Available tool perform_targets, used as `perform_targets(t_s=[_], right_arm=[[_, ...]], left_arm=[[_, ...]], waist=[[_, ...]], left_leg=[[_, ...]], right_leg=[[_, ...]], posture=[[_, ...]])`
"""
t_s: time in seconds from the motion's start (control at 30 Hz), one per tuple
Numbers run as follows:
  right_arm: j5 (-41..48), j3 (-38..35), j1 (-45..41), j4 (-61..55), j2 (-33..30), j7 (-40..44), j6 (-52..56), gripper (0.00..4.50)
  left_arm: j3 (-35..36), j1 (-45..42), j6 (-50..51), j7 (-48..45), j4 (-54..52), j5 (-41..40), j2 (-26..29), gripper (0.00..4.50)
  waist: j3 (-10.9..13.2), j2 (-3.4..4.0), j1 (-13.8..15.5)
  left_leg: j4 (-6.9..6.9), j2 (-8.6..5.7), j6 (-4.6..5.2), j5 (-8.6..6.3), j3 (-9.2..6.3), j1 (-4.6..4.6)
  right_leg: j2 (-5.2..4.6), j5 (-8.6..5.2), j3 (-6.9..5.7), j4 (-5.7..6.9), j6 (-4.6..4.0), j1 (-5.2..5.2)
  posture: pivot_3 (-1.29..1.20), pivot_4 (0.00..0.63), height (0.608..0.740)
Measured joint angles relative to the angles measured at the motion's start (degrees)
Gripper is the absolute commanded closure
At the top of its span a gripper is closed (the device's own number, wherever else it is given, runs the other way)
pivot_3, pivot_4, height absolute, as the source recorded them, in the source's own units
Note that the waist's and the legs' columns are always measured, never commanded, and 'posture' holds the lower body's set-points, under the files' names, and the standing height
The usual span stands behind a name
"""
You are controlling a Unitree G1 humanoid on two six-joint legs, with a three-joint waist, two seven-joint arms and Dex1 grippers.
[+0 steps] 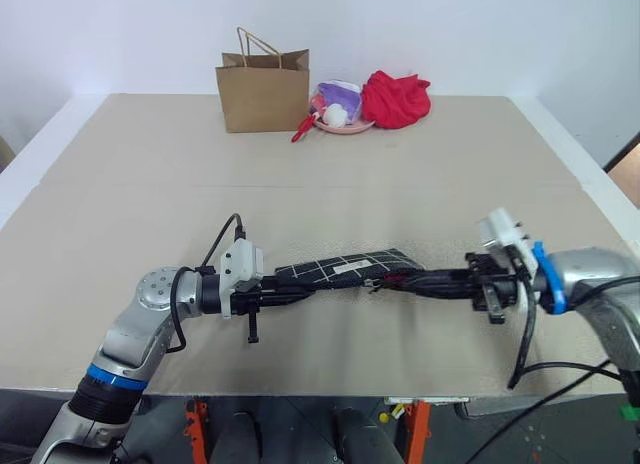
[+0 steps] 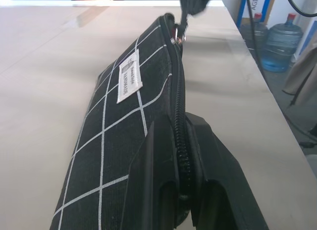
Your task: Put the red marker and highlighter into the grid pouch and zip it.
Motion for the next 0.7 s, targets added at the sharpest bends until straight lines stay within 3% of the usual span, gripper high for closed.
perform_targets(t_s=[0.37, 0.7], right_arm=[[0.74, -0.14, 0.19, 0.34, 0.32, 0.54, 0.07, 4.46], [-2.41, -2.85, 3.59, 7.6, -4.29, 4.14, -4.02, 4.46]], left_arm=[[0.0, -0.05, -0.09, 0.11, 0.03, 0.06, 0.0, 4.5], [0.47, -0.41, -3.26, 0.17, 2.96, 1.51, 0.4, 4.5]], waist=[[0.0, 0.0, -0.15], [0.0, 0.0, -0.17]], left_leg=[[0.03, -0.01, 0.0, 0.0, 0.0, 0.0], [0.03, -0.01, 0.0, 0.0, 0.0, 0.02]], right_leg=[[-0.01, 0.01, 0.0, 0.02, 0.01, 0.02], [-0.01, 0.01, 0.0, 0.02, 0.0, 0.02]], posture=[[0.0, 0.15, 0.74], [0.0, 0.15, 0.74]])
